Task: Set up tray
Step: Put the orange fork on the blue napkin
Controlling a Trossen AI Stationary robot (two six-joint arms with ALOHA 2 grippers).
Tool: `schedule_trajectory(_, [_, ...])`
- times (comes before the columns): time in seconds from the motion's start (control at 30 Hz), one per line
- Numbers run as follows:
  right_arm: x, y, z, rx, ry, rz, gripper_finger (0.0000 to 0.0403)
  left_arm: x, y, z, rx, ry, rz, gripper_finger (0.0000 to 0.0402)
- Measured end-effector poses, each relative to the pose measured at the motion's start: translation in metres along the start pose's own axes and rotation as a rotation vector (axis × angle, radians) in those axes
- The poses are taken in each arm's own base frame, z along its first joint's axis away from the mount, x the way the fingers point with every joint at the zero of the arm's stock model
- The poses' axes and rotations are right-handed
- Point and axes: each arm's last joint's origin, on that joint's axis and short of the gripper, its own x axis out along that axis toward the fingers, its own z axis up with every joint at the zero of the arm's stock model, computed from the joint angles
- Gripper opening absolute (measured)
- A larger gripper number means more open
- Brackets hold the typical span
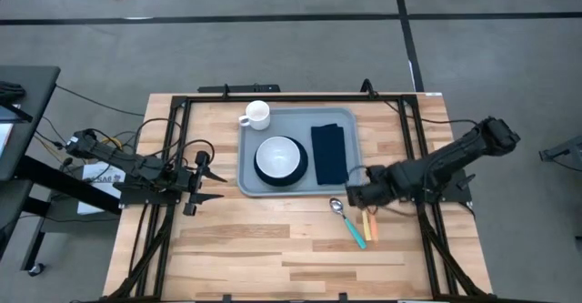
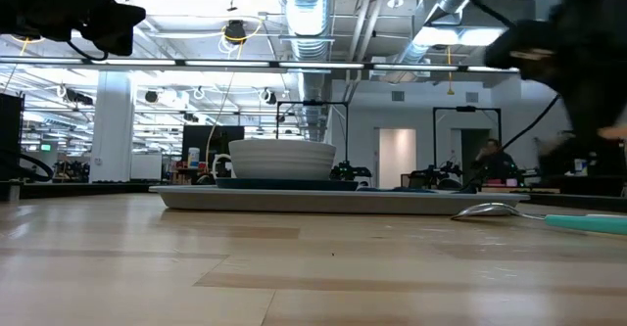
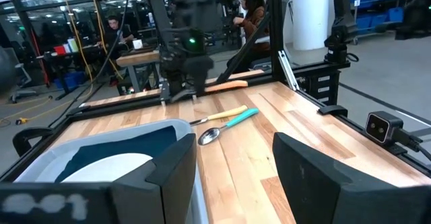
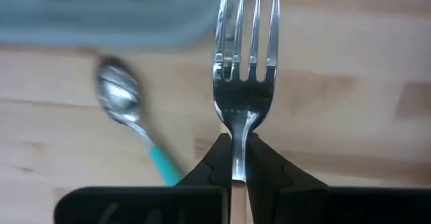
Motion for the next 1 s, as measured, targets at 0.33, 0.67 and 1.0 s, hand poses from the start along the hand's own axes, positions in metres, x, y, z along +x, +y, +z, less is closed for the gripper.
schedule_trajectory(0.33, [-0.024, 0.028, 0.092, -0.057, -0.079, 0.170, 0.0010, 0.000, 0.000, 0.001, 0.007, -0.006, 0.001, 0.0187])
schedule_trajectory(0.67, [-0.011, 0.050, 0.166, -0.085, -0.121, 0.168, 0.0010, 0.000, 0.000, 0.001, 0.009, -0.009, 0.001, 0.0187])
schedule_trajectory(1.0, [0.016, 0.092, 0.202, -0.190, -0.079, 0.116, 0.0010, 0.000, 0.000, 0.000, 0.009, -0.005, 0.001, 0.0187])
